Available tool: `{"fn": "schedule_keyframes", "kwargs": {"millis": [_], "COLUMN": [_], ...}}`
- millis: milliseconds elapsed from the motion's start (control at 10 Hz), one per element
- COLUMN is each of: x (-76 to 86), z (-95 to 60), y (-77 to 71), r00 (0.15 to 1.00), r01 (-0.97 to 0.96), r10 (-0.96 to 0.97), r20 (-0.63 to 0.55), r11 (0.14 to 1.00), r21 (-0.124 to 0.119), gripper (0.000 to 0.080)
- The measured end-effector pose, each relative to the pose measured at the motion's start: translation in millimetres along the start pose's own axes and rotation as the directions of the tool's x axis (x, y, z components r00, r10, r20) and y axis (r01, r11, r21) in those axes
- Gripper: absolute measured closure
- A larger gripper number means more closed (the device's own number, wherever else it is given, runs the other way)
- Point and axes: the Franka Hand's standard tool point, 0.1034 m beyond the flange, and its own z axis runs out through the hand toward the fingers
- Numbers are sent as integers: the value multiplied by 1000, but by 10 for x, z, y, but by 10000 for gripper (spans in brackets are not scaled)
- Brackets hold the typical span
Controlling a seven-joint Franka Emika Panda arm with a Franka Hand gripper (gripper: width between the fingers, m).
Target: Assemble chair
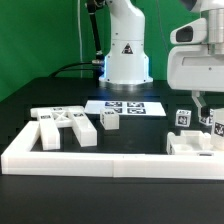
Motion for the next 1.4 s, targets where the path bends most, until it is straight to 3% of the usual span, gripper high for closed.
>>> {"fn": "schedule_keyframes", "kwargs": {"millis": [300, 600, 1100, 1200, 1300, 1400], "x": [-6, -6, 40, 39, 40, 40], "z": [-9, -7, -8, -7, -6, -6], "y": [-13, -10, 34, 34, 35, 35], "r00": [946, 854, 626, 626, 628, 628], "r01": [324, 521, 780, 779, 778, 778], "r10": [-324, -521, -780, -779, -779, -778], "r20": [-1, -1, 1, 1, 2, 2], "r11": [946, 854, 626, 626, 628, 628], "r21": [1, -1, -11, -11, -11, -11], "gripper": [150, 150, 150, 242, 426, 426]}}
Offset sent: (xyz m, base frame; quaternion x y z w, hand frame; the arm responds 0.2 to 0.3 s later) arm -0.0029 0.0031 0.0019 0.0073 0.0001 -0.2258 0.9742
